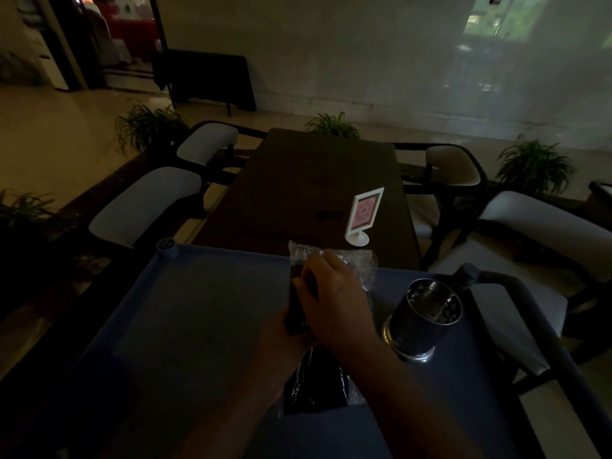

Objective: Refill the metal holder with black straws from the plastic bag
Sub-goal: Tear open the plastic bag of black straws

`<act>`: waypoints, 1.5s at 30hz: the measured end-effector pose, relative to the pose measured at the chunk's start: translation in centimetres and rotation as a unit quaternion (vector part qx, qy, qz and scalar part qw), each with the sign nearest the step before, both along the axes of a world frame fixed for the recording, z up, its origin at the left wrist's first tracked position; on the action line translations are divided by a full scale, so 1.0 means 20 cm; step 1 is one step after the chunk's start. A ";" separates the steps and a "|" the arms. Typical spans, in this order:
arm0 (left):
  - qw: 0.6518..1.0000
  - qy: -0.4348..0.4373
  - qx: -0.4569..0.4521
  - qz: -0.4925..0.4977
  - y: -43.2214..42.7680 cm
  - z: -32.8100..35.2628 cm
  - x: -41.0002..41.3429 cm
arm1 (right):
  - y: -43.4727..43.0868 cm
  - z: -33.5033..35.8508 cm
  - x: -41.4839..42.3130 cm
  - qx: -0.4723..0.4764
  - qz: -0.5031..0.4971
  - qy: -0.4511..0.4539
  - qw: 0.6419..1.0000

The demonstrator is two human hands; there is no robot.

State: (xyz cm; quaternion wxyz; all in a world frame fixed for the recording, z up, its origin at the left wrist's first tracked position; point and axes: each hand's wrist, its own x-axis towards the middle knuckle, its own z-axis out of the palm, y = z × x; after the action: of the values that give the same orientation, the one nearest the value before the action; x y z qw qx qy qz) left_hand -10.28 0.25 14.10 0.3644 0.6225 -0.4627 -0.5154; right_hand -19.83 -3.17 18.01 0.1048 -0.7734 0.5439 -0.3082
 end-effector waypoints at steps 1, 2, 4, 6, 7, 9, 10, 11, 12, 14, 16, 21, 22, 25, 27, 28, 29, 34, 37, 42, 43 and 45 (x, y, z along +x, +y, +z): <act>0.999 0.032 0.004 0.001 0.01 0.01 0.01 | 0.00 0.00 -0.01 0.006 0.002 -0.010 1.000; 0.998 0.065 0.006 0.004 0.01 0.01 0.01 | -0.01 0.01 -0.01 0.013 0.003 -0.021 1.000; 0.993 0.117 0.011 0.007 0.02 0.01 0.02 | -0.02 0.01 -0.02 0.022 0.006 -0.042 0.999; 0.989 0.144 0.014 0.002 0.02 -0.01 0.03 | -0.04 0.01 -0.04 0.032 0.010 -0.058 0.998; 0.988 0.152 0.014 -0.004 0.02 -0.02 0.04 | -0.05 0.02 -0.05 0.039 0.011 -0.068 0.997; 0.986 0.166 0.015 -0.013 0.02 -0.03 0.05 | -0.07 0.01 -0.06 0.054 0.008 -0.093 0.994; 0.985 0.172 0.013 -0.011 0.02 -0.04 0.05 | -0.08 0.01 -0.07 0.059 0.003 -0.104 0.993; 0.984 0.175 0.012 -0.008 0.01 -0.05 0.05 | -0.09 0.01 -0.08 0.062 -0.001 -0.113 0.992; 0.984 0.177 0.013 -0.004 0.01 -0.05 0.05 | -0.09 0.01 -0.08 0.066 -0.006 -0.119 0.991; 0.983 0.181 0.014 -0.006 0.01 -0.07 0.06 | -0.10 0.00 -0.10 0.079 -0.013 -0.135 0.988; 0.982 0.184 0.021 -0.015 0.01 -0.08 0.06 | -0.11 0.00 -0.11 0.100 -0.017 -0.166 0.981; 0.981 0.189 0.031 -0.011 0.01 -0.11 0.06 | -0.13 0.01 -0.13 0.138 -0.045 -0.249 0.958; 0.981 0.189 0.033 -0.007 0.01 -0.11 0.06 | -0.13 0.01 -0.13 0.147 -0.048 -0.267 0.951; 0.982 0.183 0.035 -0.005 0.01 -0.11 0.07 | -0.14 0.02 -0.14 0.169 -0.046 -0.291 0.941; 0.982 0.184 0.039 -0.009 0.00 -0.10 0.07 | -0.15 0.02 -0.15 0.175 -0.049 -0.297 0.938; 0.981 0.187 0.041 -0.011 0.00 -0.10 0.06 | -0.15 0.02 -0.16 0.177 -0.052 -0.301 0.936; 0.981 0.189 0.043 -0.012 0.00 -0.10 0.06 | -0.15 0.03 -0.16 0.178 -0.053 -0.307 0.933; 0.982 0.186 0.041 -0.012 -0.01 -0.11 0.07 | -0.17 0.03 -0.18 0.173 -0.051 -0.330 0.927; 0.982 0.185 0.046 -0.013 0.00 -0.11 0.07 | -0.19 0.03 -0.20 0.180 -0.043 -0.339 0.923; 0.981 0.181 0.065 -0.018 0.00 -0.11 0.07 | -0.22 0.05 -0.25 0.183 -0.026 -0.326 0.927; 0.981 0.180 0.069 -0.022 0.00 -0.12 0.07 | -0.23 0.06 -0.26 0.182 -0.026 -0.320 0.930; 0.980 0.185 0.073 -0.026 0.00 -0.12 0.07 | -0.25 0.06 -0.28 0.179 -0.026 -0.310 0.933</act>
State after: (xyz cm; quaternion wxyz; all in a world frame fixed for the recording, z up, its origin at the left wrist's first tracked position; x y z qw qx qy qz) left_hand -8.78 0.30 11.64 0.3836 0.5293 -0.3643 -0.6634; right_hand -25.48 -8.24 19.22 0.3969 -0.5931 0.5506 -0.4331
